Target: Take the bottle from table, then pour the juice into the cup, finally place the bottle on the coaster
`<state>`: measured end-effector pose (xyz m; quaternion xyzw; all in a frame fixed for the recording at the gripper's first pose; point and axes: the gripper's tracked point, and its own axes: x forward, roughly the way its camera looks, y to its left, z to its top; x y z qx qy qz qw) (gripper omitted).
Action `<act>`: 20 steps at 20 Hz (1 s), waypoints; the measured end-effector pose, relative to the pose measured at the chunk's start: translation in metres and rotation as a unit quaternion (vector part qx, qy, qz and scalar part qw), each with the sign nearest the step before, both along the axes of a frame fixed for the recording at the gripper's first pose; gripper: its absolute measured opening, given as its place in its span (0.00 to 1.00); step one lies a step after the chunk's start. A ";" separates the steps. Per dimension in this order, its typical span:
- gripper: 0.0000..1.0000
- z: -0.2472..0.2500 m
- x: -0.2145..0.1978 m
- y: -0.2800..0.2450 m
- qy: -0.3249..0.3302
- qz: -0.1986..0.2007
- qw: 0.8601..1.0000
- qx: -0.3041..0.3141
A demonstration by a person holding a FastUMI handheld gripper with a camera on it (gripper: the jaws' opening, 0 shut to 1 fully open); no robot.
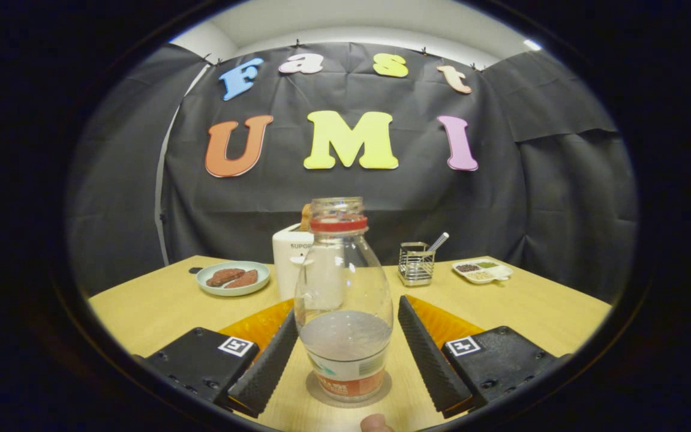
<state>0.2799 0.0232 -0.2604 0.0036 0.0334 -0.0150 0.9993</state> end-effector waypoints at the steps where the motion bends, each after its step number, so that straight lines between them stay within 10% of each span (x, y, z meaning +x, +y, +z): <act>1: 1.00 0.002 -0.002 0.000 -0.004 -0.002 1.000 -0.001; 20: 1.00 0.122 -0.109 0.006 -0.068 -0.009 0.997 -0.018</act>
